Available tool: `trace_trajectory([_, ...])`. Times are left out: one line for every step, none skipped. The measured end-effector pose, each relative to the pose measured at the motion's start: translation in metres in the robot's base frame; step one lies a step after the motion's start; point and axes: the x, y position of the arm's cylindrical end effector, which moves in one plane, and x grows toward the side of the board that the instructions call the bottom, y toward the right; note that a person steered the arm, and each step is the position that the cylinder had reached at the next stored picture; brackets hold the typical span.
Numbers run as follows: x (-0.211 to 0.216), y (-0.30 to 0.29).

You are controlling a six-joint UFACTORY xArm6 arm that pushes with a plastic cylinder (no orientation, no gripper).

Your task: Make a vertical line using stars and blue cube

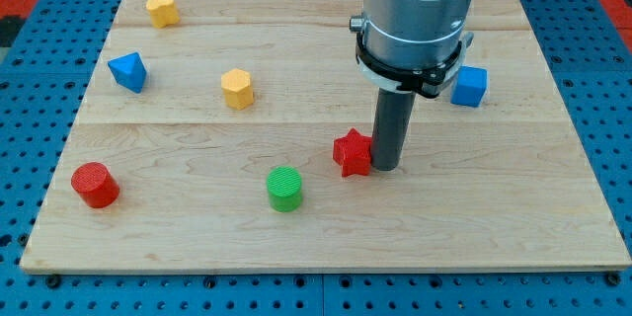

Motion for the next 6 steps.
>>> trace_trajectory([-0.001, 0.105])
trace_trajectory([-0.056, 0.179])
trace_trajectory([-0.096, 0.213])
trace_trajectory([-0.102, 0.178])
trace_trajectory([-0.111, 0.132])
trace_trajectory([-0.116, 0.078])
